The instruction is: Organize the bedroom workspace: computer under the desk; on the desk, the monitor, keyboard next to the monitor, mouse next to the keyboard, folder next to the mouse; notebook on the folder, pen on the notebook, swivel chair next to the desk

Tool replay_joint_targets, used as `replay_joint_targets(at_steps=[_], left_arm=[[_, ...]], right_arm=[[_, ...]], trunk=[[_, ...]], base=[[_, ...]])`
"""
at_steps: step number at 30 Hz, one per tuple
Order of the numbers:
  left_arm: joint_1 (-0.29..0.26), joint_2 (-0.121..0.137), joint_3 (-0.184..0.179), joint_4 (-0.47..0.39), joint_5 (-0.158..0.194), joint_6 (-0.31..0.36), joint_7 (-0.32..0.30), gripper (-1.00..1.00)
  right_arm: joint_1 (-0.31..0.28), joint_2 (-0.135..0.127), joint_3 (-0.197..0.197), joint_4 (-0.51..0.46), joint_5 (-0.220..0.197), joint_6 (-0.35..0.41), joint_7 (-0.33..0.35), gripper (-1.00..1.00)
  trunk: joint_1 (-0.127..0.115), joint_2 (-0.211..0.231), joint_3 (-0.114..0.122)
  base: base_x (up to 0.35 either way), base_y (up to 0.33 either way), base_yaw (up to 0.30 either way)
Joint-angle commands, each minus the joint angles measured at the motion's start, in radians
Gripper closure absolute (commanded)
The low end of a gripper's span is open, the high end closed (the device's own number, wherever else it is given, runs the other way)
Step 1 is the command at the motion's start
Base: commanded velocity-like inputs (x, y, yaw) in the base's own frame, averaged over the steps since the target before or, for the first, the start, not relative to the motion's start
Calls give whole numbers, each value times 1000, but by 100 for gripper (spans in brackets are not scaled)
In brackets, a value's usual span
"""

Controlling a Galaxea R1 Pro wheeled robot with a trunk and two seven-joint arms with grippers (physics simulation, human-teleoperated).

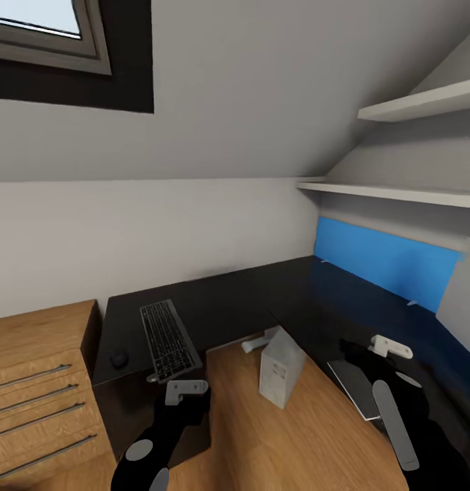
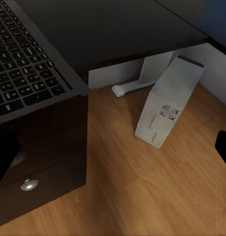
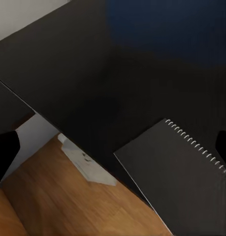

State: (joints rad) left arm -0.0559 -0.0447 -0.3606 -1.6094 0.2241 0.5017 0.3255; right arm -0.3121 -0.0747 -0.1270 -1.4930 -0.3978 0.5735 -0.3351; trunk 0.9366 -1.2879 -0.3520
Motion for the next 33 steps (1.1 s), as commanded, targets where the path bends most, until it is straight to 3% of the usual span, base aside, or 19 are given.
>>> replay_joint_targets(at_steps=[1, 15, 33], left_arm=[[-1, 0, -1, -1, 11, 3, 10, -100], [-1, -1, -1, -1, 9, 3, 10, -100], [-1, -1, -2, -1, 10, 3, 10, -100]], right_arm=[[-1, 0, 1, -1, -10, 3, -9, -100], [-1, 0, 0, -1, -10, 3, -9, -100], [-1, 8, 1, 21, -14, 2, -7, -100]], trunk=[[0, -1, -2], [0, -1, -6], [0, -1, -6]], base=[[49, 25, -191], [225, 93, -30], [5, 1, -110]])
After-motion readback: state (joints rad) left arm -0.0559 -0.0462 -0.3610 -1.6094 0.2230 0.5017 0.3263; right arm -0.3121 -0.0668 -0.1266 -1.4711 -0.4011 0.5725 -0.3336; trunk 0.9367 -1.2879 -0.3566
